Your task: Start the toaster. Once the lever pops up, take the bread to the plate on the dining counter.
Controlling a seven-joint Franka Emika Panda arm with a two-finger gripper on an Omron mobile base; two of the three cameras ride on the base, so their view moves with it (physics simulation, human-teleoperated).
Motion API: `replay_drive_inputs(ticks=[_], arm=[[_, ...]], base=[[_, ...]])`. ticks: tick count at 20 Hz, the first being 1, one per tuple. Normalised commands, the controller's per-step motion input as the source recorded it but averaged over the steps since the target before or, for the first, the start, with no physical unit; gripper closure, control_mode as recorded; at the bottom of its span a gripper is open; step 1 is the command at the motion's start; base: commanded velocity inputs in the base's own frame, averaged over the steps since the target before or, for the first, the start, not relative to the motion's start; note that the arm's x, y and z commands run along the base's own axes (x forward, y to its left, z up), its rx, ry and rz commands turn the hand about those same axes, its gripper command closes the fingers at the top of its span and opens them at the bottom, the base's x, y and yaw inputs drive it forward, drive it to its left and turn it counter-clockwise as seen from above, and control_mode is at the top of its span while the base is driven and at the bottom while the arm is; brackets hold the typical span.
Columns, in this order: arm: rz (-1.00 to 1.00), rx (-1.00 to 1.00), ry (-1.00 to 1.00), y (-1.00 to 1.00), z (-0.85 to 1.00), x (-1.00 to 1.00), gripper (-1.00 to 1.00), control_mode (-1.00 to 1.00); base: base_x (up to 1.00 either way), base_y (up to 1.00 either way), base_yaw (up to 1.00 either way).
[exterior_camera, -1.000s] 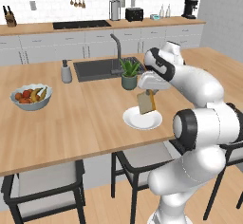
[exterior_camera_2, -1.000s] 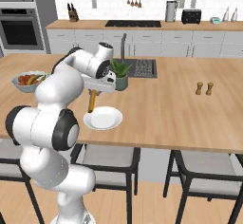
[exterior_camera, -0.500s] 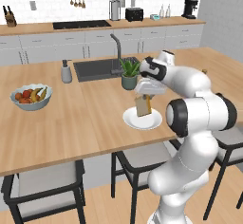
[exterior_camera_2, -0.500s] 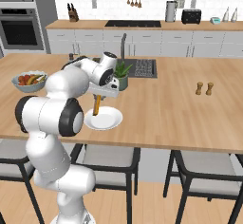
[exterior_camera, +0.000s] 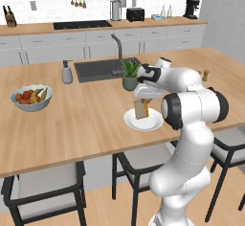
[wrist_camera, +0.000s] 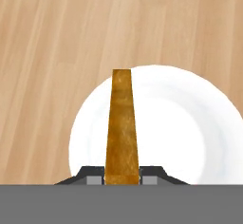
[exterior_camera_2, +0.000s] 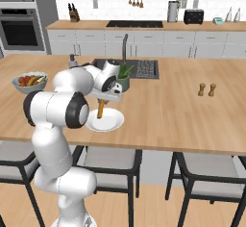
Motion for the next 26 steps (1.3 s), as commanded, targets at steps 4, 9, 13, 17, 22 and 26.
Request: replay_drive_inputs(ticks=[4, 9, 13, 17, 22, 26], arm=[[0.00, 0.00, 0.00, 0.00, -0.04, 0.03, 1.00, -1.00], [-0.04, 0.00, 0.00, 0.16, 0.00, 0.00, 1.00, -1.00], [-0.05, 0.00, 0.00, 0.16, -0.01, -0.05, 1.00, -1.00], [-0.07, 0.01, 0.00, 0.01, -0.13, 0.01, 1.00, -1.00], [-0.08, 0.01, 0.00, 0.00, -0.23, -0.11, 1.00, -1.00], [-0.01, 0.00, 0.01, 0.00, 0.00, 0.00, -1.00, -1.00]], base=[[0.00, 0.00, 0.00], [0.00, 0.00, 0.00], [0.00, 0.00, 0.00], [0.00, 0.00, 0.00], [0.00, 0.00, 0.00], [0.00, 0.00, 0.00]])
